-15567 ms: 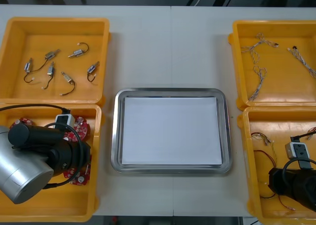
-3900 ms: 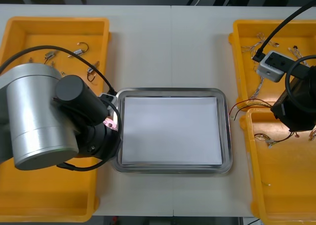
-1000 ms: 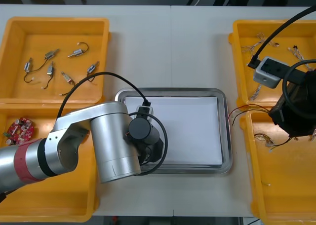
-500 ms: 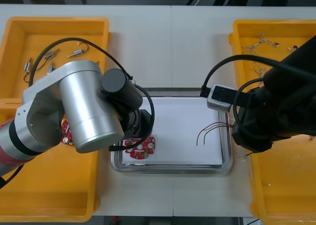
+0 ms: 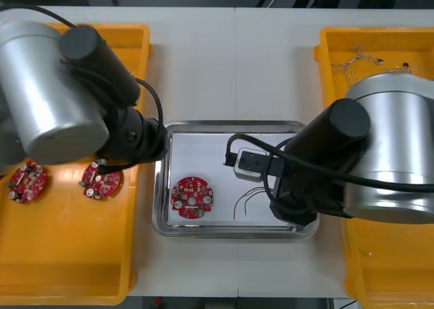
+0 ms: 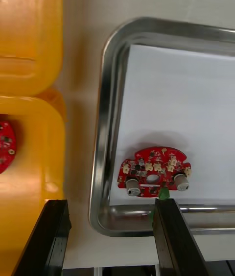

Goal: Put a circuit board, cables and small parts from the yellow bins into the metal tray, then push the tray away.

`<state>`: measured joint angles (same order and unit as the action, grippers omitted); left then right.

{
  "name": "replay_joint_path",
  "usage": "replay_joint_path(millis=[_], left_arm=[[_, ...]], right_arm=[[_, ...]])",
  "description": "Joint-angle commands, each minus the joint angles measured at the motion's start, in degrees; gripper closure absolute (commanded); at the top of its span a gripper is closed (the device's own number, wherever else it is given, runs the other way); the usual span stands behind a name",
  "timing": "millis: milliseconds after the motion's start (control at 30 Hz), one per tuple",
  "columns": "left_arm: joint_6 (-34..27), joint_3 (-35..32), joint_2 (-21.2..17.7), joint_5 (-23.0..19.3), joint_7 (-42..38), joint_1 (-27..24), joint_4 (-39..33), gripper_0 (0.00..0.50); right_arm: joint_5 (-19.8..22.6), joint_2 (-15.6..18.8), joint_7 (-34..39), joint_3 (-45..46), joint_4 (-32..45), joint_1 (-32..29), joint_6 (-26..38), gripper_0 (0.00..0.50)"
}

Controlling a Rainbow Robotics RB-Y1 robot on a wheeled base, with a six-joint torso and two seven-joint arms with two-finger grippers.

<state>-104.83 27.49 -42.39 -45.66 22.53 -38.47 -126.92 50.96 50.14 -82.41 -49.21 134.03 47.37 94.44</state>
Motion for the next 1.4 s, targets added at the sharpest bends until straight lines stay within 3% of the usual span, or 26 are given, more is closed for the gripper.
replay_joint_path(millis=[33,100,267,633,1200,1300,1333,1367,1400], left_arm=[[-1.0,-6.0,-5.0,-3.7,-0.6,-0.2,-0.5,0.000],[-1.1,-8.2,-6.4,-5.5,-0.2,-0.2,0.6,0.000],[-1.3,-10.6,-8.0,-5.2,3.1,-0.2,4.0,0.000],[0.4,-14.7,-8.3,-0.9,15.0,-0.2,14.7,0.000],[8.1,-16.6,-8.1,2.6,24.2,-0.3,21.7,0.000],[8.8,-17.3,-8.1,2.9,26.3,-0.3,23.2,0.000],[9.2,-17.3,-8.1,3.1,27.0,-0.3,23.7,0.000],[9.8,-17.4,-8.1,3.5,28.0,-0.3,24.4,0.000],[10.3,-17.4,-8.1,3.8,28.5,-0.4,25.0,0.000]], right_arm=[[-3.3,-2.8,-3.1,-4.6,-2.1,2.0,-1.5,0.500],[-5.2,-2.9,-3.6,-6.6,-3.5,1.9,-3.0,0.500],[-7.4,-2.9,-5.1,-9.5,-6.9,1.9,-6.9,0.500],[-9.8,-3.0,-7.2,-14.2,-12.5,1.8,-14.8,0.500],[-13.5,-5.8,-7.9,-15.9,-18.0,0.8,-18.5,0.499],[-13.8,-5.9,-8.1,-15.9,-17.9,0.8,-18.5,0.404],[-13.9,-5.9,-8.1,-15.9,-18.0,0.8,-18.5,0.314],[-14.1,-5.9,-8.2,-15.9,-17.9,0.8,-18.5,0.176],[-14.5,-5.9,-8.3,-15.9,-17.8,0.8,-18.5,0.069]])
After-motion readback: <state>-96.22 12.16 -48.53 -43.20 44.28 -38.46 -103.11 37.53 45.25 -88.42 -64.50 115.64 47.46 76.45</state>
